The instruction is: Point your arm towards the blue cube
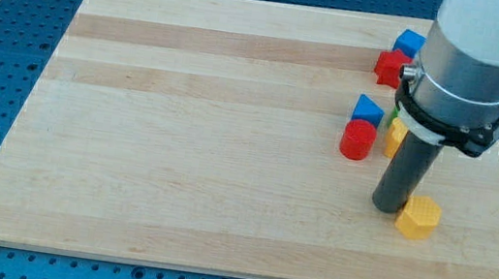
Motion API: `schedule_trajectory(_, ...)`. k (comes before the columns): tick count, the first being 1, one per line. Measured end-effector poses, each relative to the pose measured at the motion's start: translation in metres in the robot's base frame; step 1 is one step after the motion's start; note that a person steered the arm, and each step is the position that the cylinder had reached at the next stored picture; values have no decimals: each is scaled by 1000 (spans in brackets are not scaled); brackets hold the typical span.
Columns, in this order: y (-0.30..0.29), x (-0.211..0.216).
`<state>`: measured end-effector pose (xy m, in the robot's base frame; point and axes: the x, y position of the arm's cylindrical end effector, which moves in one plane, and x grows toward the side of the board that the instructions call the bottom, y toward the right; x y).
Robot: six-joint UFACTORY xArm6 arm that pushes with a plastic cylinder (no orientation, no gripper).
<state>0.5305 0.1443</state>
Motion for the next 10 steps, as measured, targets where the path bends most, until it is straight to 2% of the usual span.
schedule_trajectory(2,-21,-43)
schedule_trajectory(3,-79,-43)
schedule_trajectory(4,-98,-59)
schedule_trajectory(8,-32,-250)
schedule_trajectory(10,31,-297)
